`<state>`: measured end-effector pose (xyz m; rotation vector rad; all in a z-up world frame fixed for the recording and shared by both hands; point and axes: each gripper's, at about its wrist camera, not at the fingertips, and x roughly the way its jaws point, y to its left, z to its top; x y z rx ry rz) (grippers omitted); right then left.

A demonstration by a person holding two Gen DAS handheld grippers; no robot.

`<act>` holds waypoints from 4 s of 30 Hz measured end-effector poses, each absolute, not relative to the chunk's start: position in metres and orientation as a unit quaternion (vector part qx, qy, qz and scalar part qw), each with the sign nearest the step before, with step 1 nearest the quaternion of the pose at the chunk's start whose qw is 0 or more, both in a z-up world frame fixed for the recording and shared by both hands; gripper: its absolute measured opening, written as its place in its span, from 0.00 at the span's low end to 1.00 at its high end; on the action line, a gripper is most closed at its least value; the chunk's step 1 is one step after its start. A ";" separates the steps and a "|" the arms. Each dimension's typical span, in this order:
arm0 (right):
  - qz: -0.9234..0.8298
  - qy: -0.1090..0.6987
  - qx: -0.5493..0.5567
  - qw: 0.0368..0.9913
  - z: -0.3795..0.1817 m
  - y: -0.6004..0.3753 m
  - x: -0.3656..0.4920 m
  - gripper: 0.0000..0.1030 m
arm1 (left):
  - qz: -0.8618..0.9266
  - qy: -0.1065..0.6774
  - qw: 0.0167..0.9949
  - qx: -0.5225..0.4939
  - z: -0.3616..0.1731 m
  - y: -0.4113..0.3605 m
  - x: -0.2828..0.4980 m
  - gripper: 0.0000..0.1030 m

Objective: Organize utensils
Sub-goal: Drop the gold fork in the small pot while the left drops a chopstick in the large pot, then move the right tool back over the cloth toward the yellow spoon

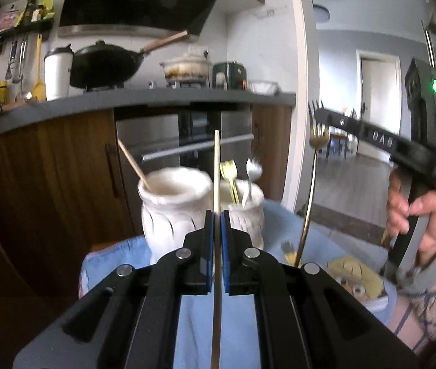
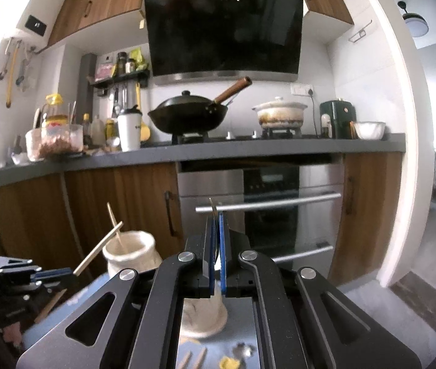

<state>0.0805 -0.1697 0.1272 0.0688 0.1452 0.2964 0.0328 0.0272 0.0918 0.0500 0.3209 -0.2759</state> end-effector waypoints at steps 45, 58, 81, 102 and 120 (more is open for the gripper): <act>0.091 0.048 0.013 0.995 0.101 -0.145 0.148 0.04 | -0.091 0.087 0.992 -0.023 0.069 0.033 0.115 0.04; 0.075 0.064 0.010 0.995 0.093 -0.146 0.151 0.04 | -0.083 0.066 0.994 -0.015 0.068 0.036 0.093 0.46; 0.089 0.098 0.068 0.989 0.086 -0.183 0.124 0.94 | -0.039 0.095 0.995 -0.008 0.042 0.043 0.057 0.95; 0.063 0.186 0.063 0.978 0.039 -0.204 0.088 0.95 | -0.054 0.131 0.990 -0.011 0.027 0.041 0.034 0.95; 0.068 0.265 0.058 0.960 0.000 -0.200 0.058 0.95 | -0.067 0.206 0.976 0.000 -0.002 0.020 0.028 0.95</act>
